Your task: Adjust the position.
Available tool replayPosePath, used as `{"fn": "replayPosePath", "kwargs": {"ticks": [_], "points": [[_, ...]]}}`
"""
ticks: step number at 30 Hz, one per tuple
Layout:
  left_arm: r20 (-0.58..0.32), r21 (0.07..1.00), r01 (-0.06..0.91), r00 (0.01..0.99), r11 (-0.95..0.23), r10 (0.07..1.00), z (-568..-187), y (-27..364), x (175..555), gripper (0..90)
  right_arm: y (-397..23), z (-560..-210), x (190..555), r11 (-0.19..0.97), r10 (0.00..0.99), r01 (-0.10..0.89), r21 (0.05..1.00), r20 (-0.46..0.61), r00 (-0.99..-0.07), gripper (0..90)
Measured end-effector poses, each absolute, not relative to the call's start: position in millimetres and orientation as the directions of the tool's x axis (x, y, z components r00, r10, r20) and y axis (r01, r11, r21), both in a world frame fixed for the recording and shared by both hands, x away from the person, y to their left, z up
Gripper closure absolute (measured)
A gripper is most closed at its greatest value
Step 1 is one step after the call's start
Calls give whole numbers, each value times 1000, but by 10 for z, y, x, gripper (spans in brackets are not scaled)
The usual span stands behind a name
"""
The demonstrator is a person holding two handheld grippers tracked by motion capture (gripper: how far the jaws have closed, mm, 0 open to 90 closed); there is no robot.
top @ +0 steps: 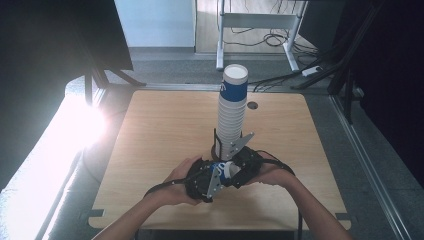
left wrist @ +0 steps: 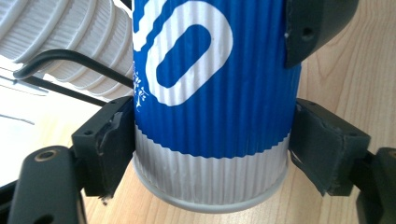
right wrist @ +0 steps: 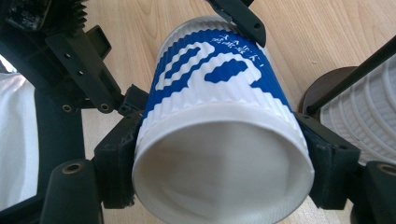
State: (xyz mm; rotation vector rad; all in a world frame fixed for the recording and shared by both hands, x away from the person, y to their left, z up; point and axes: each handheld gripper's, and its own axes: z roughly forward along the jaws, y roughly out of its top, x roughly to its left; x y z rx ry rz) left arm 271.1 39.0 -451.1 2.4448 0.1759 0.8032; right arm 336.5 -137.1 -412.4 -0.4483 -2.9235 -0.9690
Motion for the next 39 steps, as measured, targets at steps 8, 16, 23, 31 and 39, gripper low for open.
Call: {"fn": "replayPosePath", "kwargs": {"ticks": [8,16,23,31,39], "points": [[449,619,-9,825,-785,344,-4476,499,2738,80,-1456,-4114,3358,721,270,288,631,127,-954,262],[430,636,-7,833,-772,347,-4440,553,2737,55,-1566,-4110,3340,655,272,297,694,150,-951,264],[443,612,-37,844,-790,303,-4402,441,2745,72,-1584,-4115,3298,629,252,291,721,165,-954,265],[448,593,-40,846,-805,288,-4453,408,2759,136,-1599,-4139,3292,624,253,294,724,168,-953,264],[461,568,-52,847,-821,265,-4461,409,2757,153,-1580,-4168,3297,637,254,298,710,172,-952,253]]}}
